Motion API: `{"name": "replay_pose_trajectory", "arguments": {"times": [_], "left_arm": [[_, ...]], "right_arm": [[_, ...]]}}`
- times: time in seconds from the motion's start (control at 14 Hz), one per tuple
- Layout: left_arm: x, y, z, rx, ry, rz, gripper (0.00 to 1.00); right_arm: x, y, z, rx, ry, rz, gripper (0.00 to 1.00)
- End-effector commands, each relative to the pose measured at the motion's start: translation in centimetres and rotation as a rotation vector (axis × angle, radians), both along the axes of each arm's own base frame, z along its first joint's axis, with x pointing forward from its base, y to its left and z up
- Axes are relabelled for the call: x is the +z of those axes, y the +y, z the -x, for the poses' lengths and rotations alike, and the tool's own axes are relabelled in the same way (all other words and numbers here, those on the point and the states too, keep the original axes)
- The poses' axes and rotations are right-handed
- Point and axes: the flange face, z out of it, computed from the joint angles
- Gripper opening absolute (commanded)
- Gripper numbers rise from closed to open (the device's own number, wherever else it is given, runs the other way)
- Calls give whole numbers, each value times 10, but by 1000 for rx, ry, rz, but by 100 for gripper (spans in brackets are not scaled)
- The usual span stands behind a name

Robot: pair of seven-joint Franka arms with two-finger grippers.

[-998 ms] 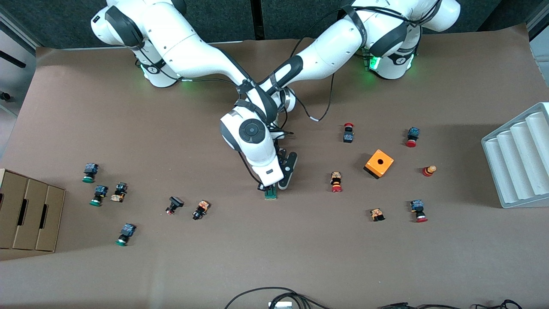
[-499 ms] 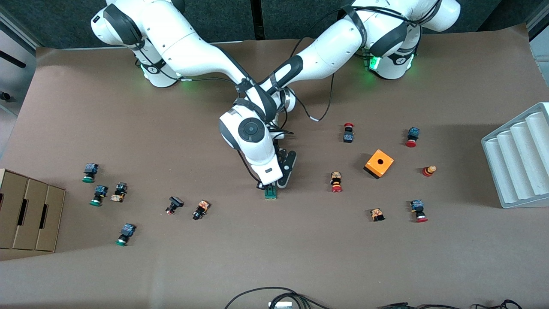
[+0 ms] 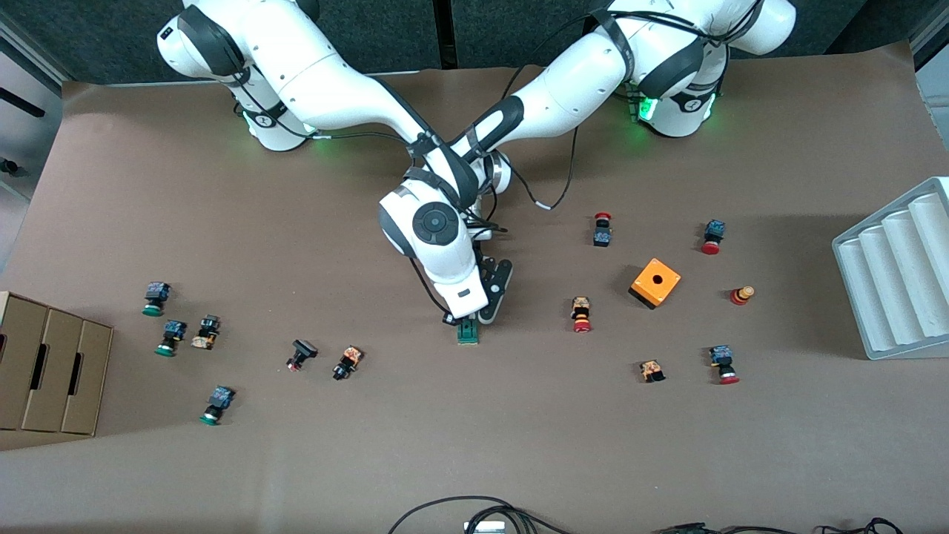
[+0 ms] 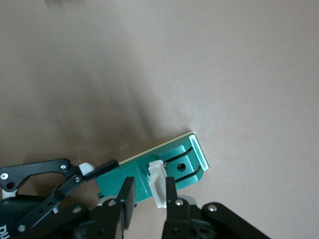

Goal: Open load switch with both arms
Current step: 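Press the white handle down into the switch contacts with the right gripper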

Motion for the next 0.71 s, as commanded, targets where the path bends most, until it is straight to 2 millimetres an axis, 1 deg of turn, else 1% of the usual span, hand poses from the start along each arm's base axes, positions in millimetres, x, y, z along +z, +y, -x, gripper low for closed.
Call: {"name": "replay_pose_trajectory", "arguments": {"times": [0.0,0.14,0.64], "left_arm": [[1,-1,-5,-13,-3,8,43],[1,-1,-4,-14,-4,6,43],[1,-1,-5,-13,-3,8,43]], "right_arm": [[-1,-2,12,-28,20,17,32],[-1,2,16,-36,21,16,32],[-1,2,18,-36,24,19,32]]}}
